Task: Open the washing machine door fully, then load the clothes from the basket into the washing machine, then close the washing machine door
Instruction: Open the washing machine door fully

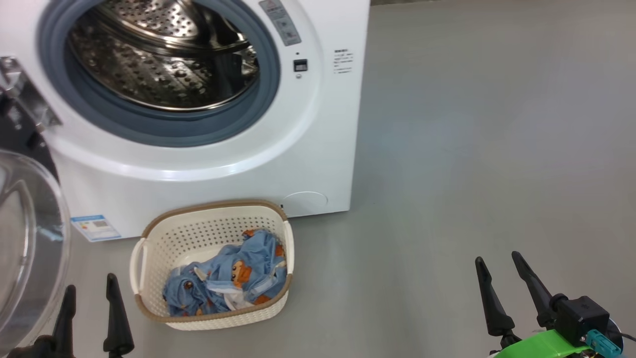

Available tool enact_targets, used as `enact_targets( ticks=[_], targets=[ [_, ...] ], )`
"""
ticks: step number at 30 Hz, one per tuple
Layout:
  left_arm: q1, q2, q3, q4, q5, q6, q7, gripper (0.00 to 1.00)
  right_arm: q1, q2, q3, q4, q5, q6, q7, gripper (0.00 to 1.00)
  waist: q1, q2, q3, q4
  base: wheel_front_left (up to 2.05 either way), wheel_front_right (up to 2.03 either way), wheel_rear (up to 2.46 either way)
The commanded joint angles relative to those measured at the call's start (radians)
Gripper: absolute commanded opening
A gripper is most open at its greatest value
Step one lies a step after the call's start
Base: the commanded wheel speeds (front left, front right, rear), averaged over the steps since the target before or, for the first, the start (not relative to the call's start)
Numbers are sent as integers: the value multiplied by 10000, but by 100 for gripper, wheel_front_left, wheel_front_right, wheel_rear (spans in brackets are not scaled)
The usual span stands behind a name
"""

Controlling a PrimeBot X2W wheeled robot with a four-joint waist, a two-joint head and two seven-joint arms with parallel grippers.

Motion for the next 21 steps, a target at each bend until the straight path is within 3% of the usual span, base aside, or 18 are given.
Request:
enact_targets(
  ticks=[1,21],
  targets=[
    [-59,83,418,-161,144,-32,-52,100,-301,-18,235,-270,-107,27,-120,100,0,0,75,-262,0,0,0],
    [553,67,363,260,266,306,-53,100,-164,-9,54,-358,-224,27,-120,100,0,0,-195,-85,0,0,0]
  ],
)
